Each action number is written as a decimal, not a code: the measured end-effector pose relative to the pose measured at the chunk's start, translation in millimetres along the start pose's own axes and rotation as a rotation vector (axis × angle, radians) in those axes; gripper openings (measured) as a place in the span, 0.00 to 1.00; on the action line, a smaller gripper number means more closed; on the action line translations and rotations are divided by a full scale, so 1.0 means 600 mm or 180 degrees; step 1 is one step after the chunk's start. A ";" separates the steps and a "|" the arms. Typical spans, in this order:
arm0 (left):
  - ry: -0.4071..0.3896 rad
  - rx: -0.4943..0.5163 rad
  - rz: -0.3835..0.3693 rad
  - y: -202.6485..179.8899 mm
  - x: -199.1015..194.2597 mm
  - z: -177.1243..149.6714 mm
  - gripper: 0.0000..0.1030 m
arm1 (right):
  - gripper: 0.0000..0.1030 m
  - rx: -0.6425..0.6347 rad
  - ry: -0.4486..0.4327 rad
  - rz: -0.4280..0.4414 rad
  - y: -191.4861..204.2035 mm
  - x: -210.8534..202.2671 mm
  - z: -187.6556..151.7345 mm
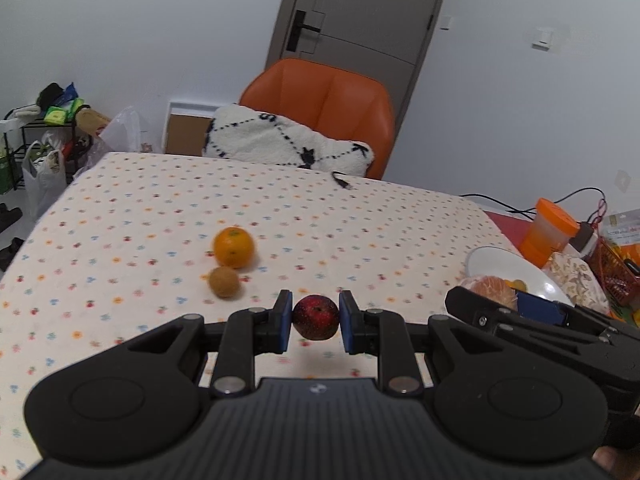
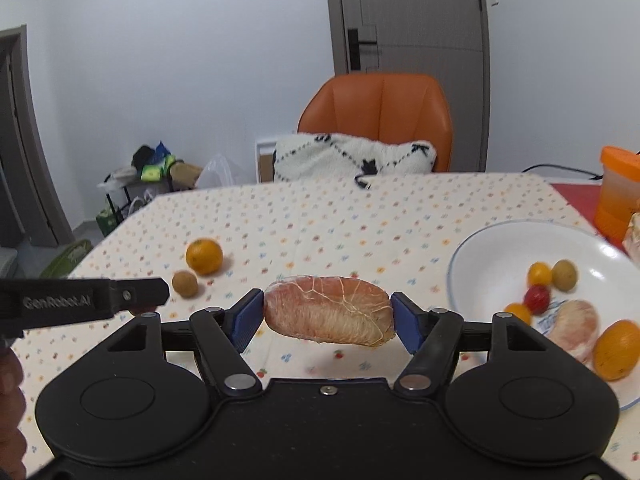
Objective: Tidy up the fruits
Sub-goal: 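Carry the plum and pomelo segment onto the white plate and release both, then withdraw both grippers from the plate toward the last orange and brown fruit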
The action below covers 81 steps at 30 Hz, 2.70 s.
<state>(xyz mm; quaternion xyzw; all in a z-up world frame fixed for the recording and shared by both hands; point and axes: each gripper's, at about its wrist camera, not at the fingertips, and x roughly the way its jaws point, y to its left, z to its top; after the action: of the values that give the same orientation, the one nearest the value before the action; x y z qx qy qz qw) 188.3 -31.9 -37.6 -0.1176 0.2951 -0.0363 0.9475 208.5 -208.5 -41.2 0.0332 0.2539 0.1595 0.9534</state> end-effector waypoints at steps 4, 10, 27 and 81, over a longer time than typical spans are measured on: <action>-0.0011 0.0059 -0.0067 -0.028 0.003 0.000 0.22 | 0.64 0.0022 -0.0080 -0.0024 -0.021 -0.016 0.007; -0.0014 0.0128 -0.0107 -0.064 0.010 -0.002 0.22 | 0.64 0.0033 -0.0150 -0.0111 -0.053 -0.034 0.008; 0.0094 0.0313 -0.0218 -0.155 0.059 0.001 0.22 | 0.64 0.0197 -0.0240 -0.0308 -0.151 -0.058 -0.002; 0.0430 0.0680 -0.0285 -0.208 0.068 0.036 0.85 | 0.83 0.0917 -0.0200 -0.0547 -0.296 -0.099 -0.021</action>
<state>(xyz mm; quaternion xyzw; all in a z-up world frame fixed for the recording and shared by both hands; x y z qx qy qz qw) 234.4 -154.0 -12.6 -0.0263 0.3472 -0.1177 0.9300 204.4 -395.9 -49.5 0.1527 0.2461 0.0382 0.9564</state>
